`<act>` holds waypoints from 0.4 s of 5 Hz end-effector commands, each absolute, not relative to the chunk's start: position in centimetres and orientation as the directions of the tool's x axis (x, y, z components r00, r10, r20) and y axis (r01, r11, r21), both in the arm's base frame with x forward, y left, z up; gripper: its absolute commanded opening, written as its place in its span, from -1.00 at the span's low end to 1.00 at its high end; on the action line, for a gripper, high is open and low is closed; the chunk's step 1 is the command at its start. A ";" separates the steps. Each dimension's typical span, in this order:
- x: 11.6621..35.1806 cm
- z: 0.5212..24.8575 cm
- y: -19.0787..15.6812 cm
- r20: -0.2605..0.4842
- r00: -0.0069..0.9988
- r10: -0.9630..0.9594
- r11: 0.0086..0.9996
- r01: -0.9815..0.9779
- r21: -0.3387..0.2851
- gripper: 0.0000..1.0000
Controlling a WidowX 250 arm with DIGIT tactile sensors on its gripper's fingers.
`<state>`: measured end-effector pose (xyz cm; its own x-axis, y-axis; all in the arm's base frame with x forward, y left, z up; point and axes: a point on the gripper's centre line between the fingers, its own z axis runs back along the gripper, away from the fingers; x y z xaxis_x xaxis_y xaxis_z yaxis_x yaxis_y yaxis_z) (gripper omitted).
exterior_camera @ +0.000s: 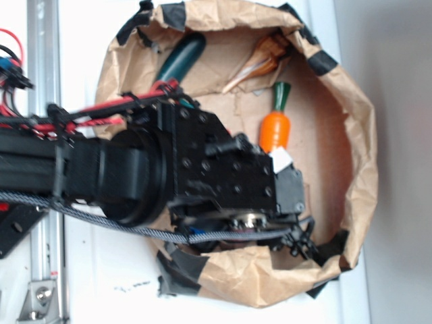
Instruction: Grab the wood chip.
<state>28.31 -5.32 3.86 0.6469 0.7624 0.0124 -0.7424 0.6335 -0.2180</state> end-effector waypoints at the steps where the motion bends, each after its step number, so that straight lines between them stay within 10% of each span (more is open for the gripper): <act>1: 29.9 7.5 -2.7 0.182 0.751 0.635 0.770 -0.596 -0.227 -1.00; 2: 30.2 8.6 -2.8 0.204 0.849 0.487 0.873 -0.463 -0.155 -1.00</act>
<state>29.21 -3.22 6.51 0.8676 0.4770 0.1402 -0.4649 0.8783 -0.1115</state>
